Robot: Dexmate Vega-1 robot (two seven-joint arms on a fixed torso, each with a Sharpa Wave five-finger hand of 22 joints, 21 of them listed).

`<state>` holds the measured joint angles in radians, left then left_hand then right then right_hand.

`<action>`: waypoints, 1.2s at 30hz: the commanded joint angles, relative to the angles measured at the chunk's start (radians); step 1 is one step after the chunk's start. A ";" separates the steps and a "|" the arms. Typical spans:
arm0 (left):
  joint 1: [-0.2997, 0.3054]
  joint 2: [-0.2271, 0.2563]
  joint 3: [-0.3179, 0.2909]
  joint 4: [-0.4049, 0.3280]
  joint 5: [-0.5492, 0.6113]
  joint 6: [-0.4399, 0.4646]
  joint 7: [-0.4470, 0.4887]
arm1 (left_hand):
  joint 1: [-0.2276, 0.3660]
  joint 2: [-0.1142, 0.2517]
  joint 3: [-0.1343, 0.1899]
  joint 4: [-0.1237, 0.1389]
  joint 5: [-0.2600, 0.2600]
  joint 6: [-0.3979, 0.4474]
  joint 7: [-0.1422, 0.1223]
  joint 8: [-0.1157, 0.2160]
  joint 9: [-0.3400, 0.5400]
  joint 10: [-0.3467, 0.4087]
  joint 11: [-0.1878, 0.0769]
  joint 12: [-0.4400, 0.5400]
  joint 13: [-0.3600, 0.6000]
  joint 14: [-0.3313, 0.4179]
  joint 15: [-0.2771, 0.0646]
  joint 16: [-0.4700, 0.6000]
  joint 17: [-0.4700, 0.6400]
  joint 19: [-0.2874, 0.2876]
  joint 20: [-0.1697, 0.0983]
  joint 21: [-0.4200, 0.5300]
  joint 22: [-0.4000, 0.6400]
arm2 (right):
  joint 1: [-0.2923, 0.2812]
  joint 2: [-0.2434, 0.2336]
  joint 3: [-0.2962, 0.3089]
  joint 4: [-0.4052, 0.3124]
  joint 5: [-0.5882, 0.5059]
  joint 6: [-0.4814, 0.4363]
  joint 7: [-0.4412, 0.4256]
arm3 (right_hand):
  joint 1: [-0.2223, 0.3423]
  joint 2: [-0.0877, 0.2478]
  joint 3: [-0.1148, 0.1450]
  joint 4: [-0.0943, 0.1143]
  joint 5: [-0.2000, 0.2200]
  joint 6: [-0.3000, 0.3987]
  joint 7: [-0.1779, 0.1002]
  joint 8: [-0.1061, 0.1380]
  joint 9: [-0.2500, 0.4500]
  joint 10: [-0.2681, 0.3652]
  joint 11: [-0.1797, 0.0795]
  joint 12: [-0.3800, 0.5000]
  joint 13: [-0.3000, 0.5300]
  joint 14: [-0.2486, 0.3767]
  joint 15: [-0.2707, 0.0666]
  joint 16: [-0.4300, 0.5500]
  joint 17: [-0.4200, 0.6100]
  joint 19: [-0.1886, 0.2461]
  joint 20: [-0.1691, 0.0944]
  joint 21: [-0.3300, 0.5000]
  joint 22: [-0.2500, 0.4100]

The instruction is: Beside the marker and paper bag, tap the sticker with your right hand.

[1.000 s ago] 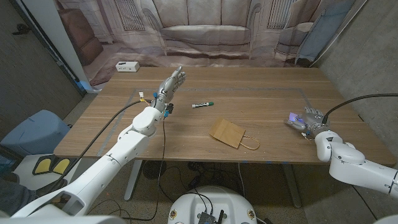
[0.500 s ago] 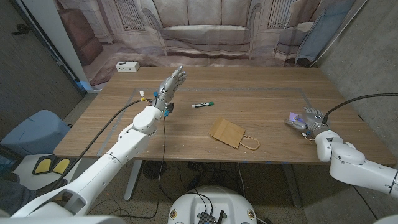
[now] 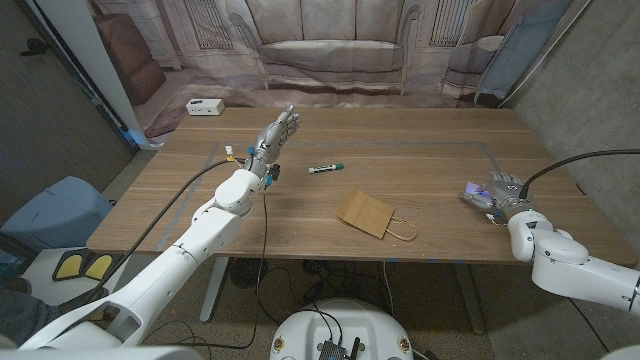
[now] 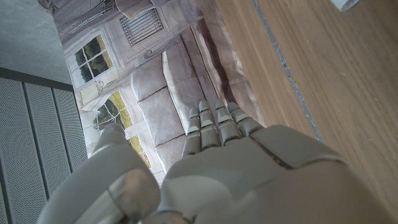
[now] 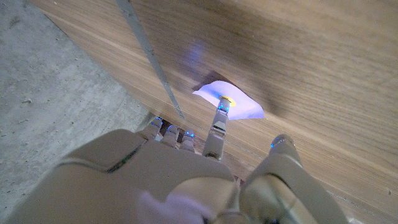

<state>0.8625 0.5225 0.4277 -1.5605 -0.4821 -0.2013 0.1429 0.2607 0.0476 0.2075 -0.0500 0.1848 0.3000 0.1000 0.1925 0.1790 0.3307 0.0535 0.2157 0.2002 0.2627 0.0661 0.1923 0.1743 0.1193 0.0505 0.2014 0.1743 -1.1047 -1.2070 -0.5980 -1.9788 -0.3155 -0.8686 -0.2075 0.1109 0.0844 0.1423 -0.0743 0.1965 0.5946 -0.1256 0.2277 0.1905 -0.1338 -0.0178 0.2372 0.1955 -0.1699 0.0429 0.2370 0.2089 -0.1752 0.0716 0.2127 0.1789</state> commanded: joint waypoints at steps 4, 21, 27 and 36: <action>-0.002 -0.004 0.002 0.008 -0.003 -0.004 -0.004 | -0.003 0.004 0.001 -0.007 0.000 0.011 -0.004 -0.001 0.002 0.009 -0.001 0.002 0.000 0.006 -0.003 -0.003 0.005 -0.002 0.006 -0.004 0.005 | -0.021 -0.007 0.028 -0.016 0.010 -0.006 -0.039 | -0.004 0.001 0.009 -0.002 0.000 -0.017 -0.001 -0.012 0.000 0.001 0.003 -0.005 0.001 -0.163 0.008 0.003 0.003 -0.141 0.007 0.004 0.002; -0.008 -0.005 0.005 0.016 -0.005 -0.006 -0.012 | -0.004 0.005 0.001 -0.009 0.000 0.012 -0.003 -0.001 0.002 0.010 0.003 0.001 0.000 0.007 -0.003 -0.002 0.005 -0.001 0.005 -0.004 0.005 | -0.043 -0.015 0.052 -0.040 0.029 -0.023 -0.066 | 0.004 0.002 0.015 -0.008 0.000 -0.091 0.002 -0.042 0.002 -0.032 0.016 -0.025 0.001 -0.171 0.008 -0.006 0.000 -0.138 0.007 0.001 0.002; -0.010 -0.006 0.004 0.019 -0.006 -0.009 -0.014 | -0.004 0.005 0.001 -0.010 0.000 0.012 -0.003 -0.001 0.002 0.010 -0.003 0.001 0.001 0.007 -0.004 -0.002 0.005 -0.001 0.005 -0.004 0.005 | -0.048 -0.020 0.057 -0.048 0.033 -0.027 -0.073 | 0.004 0.001 0.016 -0.009 -0.001 -0.095 0.002 -0.042 0.002 -0.033 0.017 -0.026 0.001 -0.172 0.009 -0.007 0.000 -0.138 0.008 0.000 0.002; -0.012 -0.006 0.004 0.025 -0.007 -0.014 -0.018 | -0.005 0.005 0.001 -0.011 0.000 0.012 -0.004 -0.001 0.002 0.011 0.000 0.001 0.001 0.007 -0.003 -0.003 0.005 -0.002 0.005 -0.004 0.005 | -0.070 -0.029 0.082 -0.071 0.054 -0.035 -0.096 | 0.005 -0.001 0.017 -0.011 -0.001 -0.112 0.007 -0.045 0.002 -0.030 0.018 -0.026 0.002 -0.163 0.008 -0.005 0.000 -0.132 0.011 0.001 0.002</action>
<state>0.8536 0.5175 0.4318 -1.5421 -0.4874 -0.2101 0.1290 0.2608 0.0476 0.2062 -0.0571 0.1848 0.3055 0.0944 0.1925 0.1790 0.3307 0.0535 0.2157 0.2003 0.2626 0.0660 0.1923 0.1743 0.1156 0.0542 0.2014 0.1743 -1.1534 -1.2263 -0.5406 -2.0280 -0.2827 -0.8957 -0.2805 0.1110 0.0845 0.1507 -0.0828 0.1965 0.4983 -0.1229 0.1878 0.1905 -0.1594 0.0000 0.2176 0.1956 -0.1736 0.0466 0.2322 0.2092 -0.1714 0.0752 0.2127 0.1790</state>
